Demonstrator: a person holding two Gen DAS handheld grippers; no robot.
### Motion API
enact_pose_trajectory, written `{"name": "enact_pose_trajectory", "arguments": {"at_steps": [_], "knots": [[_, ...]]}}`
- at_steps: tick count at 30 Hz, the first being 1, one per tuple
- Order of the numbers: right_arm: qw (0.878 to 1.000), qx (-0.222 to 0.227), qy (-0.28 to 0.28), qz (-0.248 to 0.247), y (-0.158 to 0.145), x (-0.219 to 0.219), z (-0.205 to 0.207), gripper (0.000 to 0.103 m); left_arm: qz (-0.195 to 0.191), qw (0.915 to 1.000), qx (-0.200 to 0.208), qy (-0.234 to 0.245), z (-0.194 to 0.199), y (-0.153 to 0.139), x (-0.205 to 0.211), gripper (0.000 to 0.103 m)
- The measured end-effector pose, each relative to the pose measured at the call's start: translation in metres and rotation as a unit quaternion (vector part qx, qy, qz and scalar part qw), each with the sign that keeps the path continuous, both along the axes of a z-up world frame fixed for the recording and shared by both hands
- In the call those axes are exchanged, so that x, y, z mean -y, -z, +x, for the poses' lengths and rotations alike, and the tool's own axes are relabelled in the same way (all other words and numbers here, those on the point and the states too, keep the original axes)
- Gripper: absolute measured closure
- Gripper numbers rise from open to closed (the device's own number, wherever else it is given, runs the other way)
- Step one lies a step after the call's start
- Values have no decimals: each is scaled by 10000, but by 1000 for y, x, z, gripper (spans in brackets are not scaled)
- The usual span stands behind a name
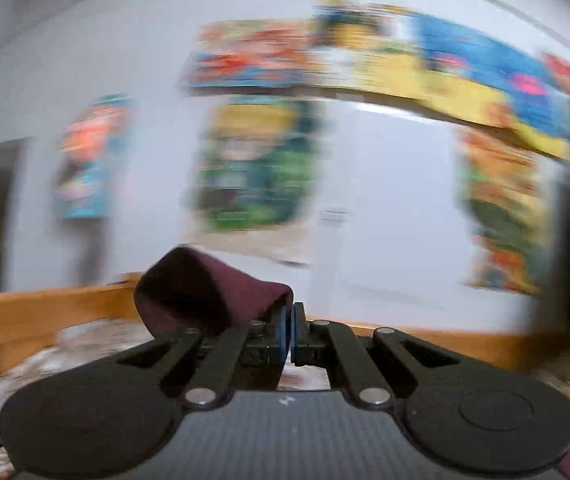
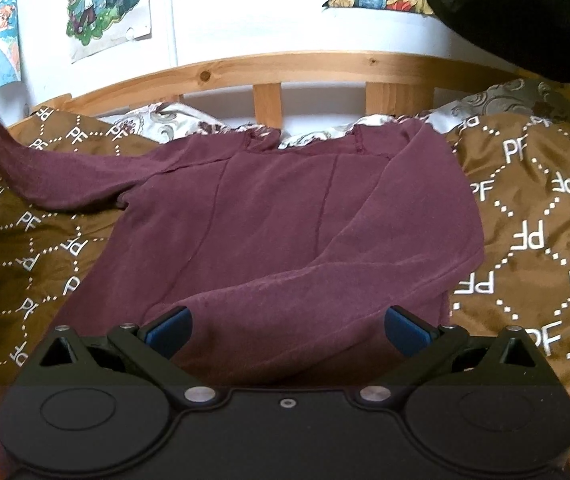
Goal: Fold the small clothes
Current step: 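Carry the held sleeve across the shirt body and open the left tool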
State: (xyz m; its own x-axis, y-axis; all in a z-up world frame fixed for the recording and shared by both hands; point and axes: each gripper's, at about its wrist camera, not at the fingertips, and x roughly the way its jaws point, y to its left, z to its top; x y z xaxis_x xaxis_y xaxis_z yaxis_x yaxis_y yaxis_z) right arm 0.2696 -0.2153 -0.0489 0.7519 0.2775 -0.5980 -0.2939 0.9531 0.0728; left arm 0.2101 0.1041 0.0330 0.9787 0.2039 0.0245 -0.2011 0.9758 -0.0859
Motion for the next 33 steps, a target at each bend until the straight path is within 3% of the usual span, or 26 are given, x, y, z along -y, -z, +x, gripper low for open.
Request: {"name": "enact_pose_trajectory", "arguments": {"at_steps": [2, 5, 10, 18, 25, 26, 30, 33], "knots": [[9999, 83, 91, 4, -4, 3, 0, 1, 360, 9969, -157, 677, 5, 6, 28, 103], [9994, 195, 279, 41, -10, 11, 0, 1, 600, 9828, -700, 1598, 14, 23, 64, 103], [9971, 152, 711, 208, -13, 29, 5, 1, 693, 9578, -1499, 2351, 25, 52, 99, 103], [9937, -1, 973, 557, -11, 43, 10, 1, 1002, 9383, -1820, 2764, 15, 75, 125, 102], [9929, 4, 1039, 582, -11, 43, 8, 1, 815, 9270, -2268, 2874, 13, 89, 130, 101], [9928, -3, 1045, 585, -10, 43, 8, 1, 850, 9257, -2296, 2883, 13, 90, 131, 97], [9926, -41, 1052, 600, -9, 44, 10, 1, 905, 9048, -2636, 3220, 13, 95, 135, 54], [9926, -58, 1063, 591, -8, 44, 10, 1, 971, 8832, -2982, 3487, 12, 97, 138, 49]]}}
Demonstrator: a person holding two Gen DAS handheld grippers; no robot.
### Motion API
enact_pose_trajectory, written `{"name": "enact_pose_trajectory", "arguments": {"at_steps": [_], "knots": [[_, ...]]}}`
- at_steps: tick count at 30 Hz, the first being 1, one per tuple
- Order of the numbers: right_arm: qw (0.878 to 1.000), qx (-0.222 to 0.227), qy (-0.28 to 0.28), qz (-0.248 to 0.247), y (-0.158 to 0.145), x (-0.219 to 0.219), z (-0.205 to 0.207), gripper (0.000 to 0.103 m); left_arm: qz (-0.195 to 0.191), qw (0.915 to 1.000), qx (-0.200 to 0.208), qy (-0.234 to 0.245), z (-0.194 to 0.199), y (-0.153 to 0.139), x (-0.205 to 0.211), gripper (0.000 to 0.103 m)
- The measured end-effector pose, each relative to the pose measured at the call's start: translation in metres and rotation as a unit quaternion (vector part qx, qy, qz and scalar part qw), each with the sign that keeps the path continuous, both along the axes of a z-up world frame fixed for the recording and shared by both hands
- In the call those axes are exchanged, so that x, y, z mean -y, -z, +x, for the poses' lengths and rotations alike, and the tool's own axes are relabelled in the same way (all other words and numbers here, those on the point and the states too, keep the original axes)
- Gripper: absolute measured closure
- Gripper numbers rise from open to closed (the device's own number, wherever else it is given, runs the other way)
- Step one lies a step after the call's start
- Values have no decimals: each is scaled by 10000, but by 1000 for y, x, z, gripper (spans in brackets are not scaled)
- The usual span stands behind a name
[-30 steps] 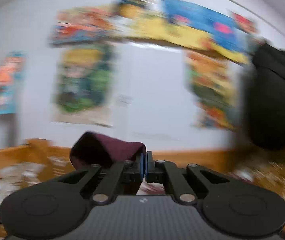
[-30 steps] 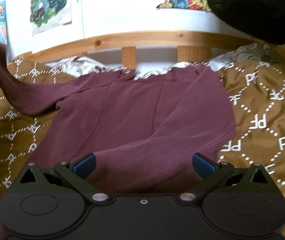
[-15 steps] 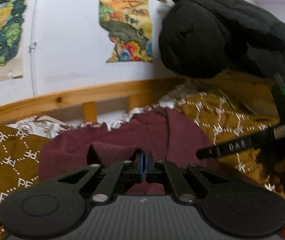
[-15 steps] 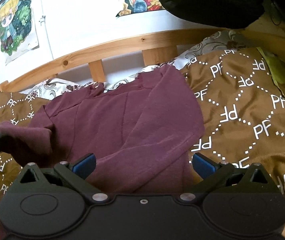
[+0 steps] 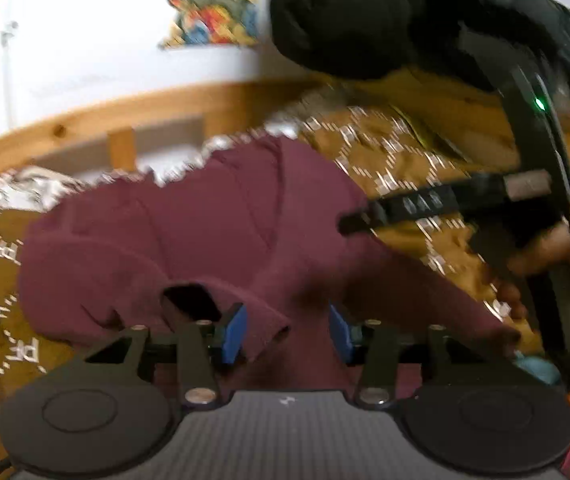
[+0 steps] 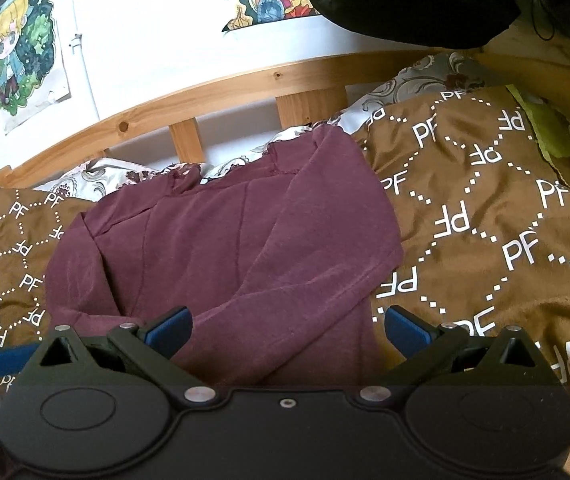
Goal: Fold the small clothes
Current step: 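Carry the held sleeve across the shirt body and open the left tool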
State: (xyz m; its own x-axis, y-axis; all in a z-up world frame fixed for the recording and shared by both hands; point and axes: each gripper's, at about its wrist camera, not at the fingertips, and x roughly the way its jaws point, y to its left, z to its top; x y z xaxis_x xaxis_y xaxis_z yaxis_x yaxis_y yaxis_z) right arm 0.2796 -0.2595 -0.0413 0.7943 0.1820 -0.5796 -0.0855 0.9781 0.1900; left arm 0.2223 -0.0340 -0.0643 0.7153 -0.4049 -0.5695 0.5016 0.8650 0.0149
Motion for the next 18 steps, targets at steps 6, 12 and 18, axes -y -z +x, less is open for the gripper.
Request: {"name": "enact_pose_trajectory", "arguments": {"at_steps": [6, 12, 18], "knots": [[9999, -15, -123, 92, 3, 0, 1, 1, -540, 9964, -211, -619, -3, -16, -24, 5], [9950, 365, -927, -14, -1, -30, -10, 1, -852, 9661, -582, -2367, 21, -18, -69, 1], [9705, 870, -2193, -489, -2, -79, -36, 2, -1402, 9034, -1211, -3866, 45, -5, -128, 1]]}}
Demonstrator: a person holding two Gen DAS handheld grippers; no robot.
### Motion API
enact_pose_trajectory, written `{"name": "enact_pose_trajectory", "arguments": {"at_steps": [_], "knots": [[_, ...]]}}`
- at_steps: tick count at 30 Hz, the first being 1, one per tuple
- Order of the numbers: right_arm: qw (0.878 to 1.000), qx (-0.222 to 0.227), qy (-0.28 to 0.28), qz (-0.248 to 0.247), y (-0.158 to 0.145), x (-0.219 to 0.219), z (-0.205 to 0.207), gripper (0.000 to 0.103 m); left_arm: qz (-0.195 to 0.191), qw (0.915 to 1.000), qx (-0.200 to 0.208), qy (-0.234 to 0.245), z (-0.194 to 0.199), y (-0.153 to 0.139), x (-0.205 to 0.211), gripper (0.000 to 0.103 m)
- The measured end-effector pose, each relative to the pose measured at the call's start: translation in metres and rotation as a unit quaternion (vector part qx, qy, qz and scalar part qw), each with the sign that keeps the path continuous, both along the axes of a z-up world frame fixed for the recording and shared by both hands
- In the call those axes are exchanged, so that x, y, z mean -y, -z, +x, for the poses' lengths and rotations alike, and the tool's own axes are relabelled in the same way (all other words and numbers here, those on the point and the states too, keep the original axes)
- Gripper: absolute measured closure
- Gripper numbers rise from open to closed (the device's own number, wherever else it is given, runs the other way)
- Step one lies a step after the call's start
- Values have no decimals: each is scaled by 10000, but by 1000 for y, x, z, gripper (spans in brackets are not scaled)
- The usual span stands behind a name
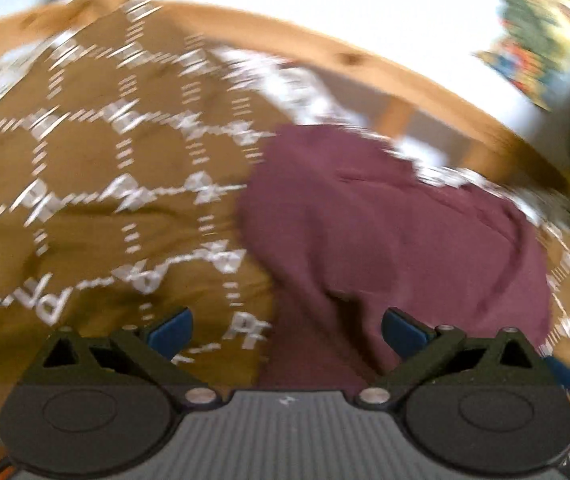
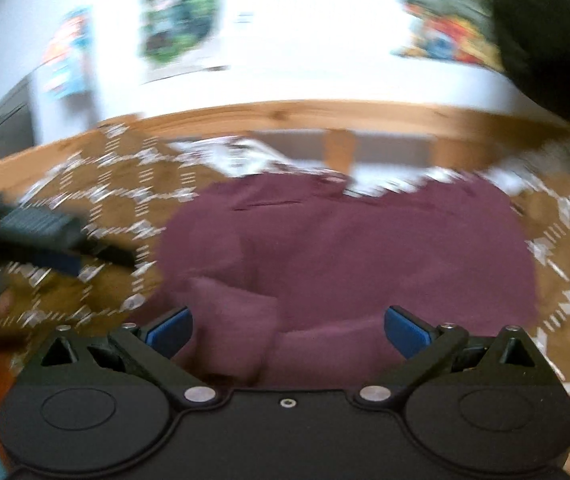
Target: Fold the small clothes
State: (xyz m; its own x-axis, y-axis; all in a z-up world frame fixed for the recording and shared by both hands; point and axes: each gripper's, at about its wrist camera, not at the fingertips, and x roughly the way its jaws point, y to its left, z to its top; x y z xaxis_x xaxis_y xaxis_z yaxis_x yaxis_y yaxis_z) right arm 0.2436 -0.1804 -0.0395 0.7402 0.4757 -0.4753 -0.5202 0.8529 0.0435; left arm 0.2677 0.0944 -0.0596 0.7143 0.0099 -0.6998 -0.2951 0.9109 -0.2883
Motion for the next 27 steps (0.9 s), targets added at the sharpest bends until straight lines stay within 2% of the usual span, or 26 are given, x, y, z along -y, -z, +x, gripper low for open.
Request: {"name": "enact_pose_trajectory", "arguments": {"at_steps": [5, 7, 10, 11, 12, 14, 17, 19, 21, 23, 27], "knots": [[9919, 491, -827, -828, 6, -42, -23, 4, 63, 9982, -194, -556, 14, 12, -19, 1], [9869, 561, -903, -1214, 13, -59, -26, 8, 78, 9979, -237, -596, 18, 18, -22, 1], [9827, 485, -736, -1629, 26, -73, -23, 21, 172, 9981, -263, -527, 22, 22, -18, 1], [9822, 440, -662, -1699, 29, -76, -20, 30, 230, 9982, -262, -495, 22, 23, -16, 1], [9822, 414, -617, -1726, 32, -76, -17, 48, 302, 9981, -264, -465, 22, 23, -13, 1], [9841, 411, -461, -1668, 31, -72, -15, 70, 396, 9980, -275, -411, 21, 25, -11, 1], [9942, 279, -105, -1035, 18, -51, -12, 79, 434, 9979, -322, -363, 21, 28, -7, 1], [9989, 132, 258, -381, 4, -29, -12, 79, 443, 9977, -354, -359, 24, 30, -6, 1], [9972, -102, 697, 263, -8, -5, -10, 79, 462, 9976, -375, -343, 24, 31, -5, 1], [9860, -550, 1274, 930, -12, 22, -8, 77, 508, 9974, -404, -314, 25, 33, -3, 1], [9569, -1535, 1922, 1544, 4, 57, 4, 58, 588, 9970, -436, -250, 27, 36, 0, 1]]}}
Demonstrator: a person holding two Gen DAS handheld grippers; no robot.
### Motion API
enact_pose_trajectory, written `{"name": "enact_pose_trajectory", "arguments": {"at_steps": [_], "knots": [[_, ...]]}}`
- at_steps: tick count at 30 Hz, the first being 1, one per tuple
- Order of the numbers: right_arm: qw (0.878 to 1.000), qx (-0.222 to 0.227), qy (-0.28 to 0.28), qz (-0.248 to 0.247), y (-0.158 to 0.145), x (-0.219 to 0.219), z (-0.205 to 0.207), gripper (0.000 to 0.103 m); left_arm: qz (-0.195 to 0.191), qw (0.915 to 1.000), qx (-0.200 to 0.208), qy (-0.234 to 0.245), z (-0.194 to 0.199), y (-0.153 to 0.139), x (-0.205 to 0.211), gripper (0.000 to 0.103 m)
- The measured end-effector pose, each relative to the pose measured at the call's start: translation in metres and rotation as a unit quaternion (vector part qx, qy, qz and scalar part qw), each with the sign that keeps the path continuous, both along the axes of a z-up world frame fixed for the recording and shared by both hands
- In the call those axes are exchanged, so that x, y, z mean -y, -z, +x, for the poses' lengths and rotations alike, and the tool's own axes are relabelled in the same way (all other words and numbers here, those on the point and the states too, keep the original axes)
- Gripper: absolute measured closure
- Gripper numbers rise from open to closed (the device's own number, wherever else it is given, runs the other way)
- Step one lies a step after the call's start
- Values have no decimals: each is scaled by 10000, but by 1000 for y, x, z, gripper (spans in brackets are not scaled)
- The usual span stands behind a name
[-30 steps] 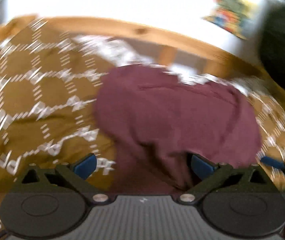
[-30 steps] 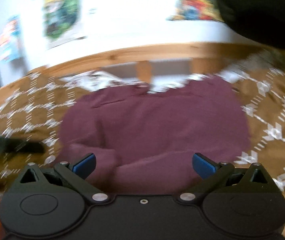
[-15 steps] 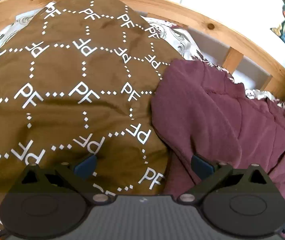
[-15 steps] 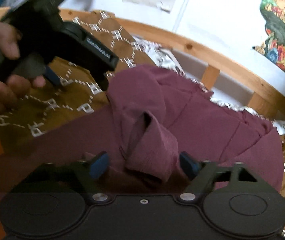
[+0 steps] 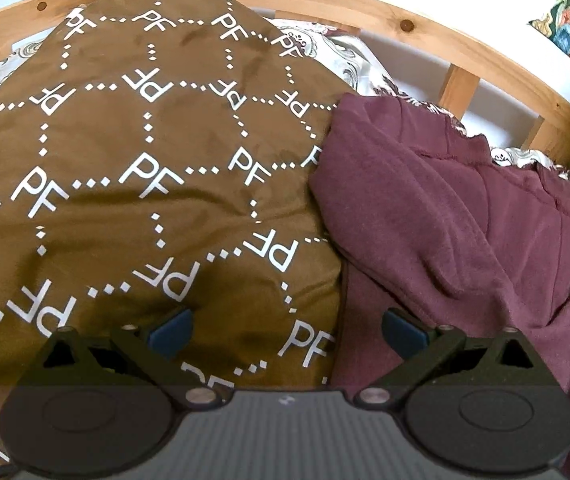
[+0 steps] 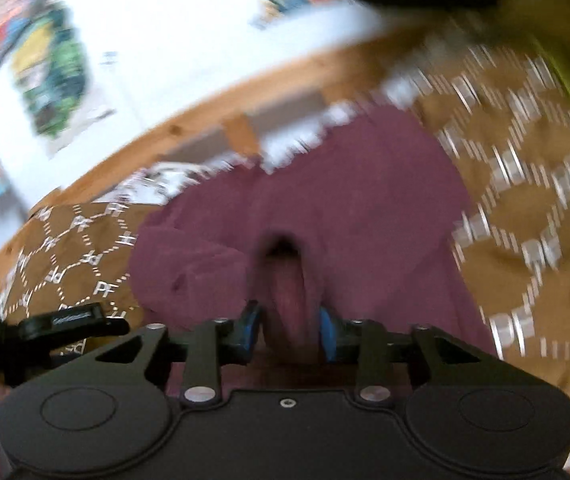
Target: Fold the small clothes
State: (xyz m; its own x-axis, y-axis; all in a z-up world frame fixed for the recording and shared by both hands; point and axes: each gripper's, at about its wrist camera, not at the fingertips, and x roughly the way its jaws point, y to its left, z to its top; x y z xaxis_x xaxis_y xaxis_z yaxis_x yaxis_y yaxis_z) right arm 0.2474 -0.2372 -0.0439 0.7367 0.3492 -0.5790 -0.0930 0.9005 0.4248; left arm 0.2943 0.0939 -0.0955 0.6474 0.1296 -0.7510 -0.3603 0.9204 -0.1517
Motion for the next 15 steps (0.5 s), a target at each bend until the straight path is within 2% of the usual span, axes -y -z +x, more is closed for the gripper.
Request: {"name": "enact_pose_trajectory", "arguments": {"at_steps": [3, 4, 6, 8, 11, 13, 15], "knots": [[9973, -469, 317, 457, 13, 17, 7, 45, -2, 10000, 55, 44, 2, 1, 1, 1], [9966, -496, 371, 537, 15, 19, 7, 42, -9, 9999, 91, 58, 3, 0, 1, 1], [9965, -429, 372, 616, 15, 20, 11, 31, 23, 9996, 267, 86, 6, -3, 0, 1], [9971, -289, 336, 616, 13, 19, 14, 27, 244, 9979, 575, 184, 12, -10, 1, 1], [9987, -144, 407, 284, 13, 15, 22, 27, 768, 9915, 1008, 309, 30, -17, 1, 1], [9989, -100, 445, 115, 16, 14, 26, 32, 958, 9868, 1237, 421, 48, -17, -2, 1], [9989, -97, 448, -22, 19, 13, 29, 45, 902, 9859, 1310, 526, 66, -13, -6, 7]]}}
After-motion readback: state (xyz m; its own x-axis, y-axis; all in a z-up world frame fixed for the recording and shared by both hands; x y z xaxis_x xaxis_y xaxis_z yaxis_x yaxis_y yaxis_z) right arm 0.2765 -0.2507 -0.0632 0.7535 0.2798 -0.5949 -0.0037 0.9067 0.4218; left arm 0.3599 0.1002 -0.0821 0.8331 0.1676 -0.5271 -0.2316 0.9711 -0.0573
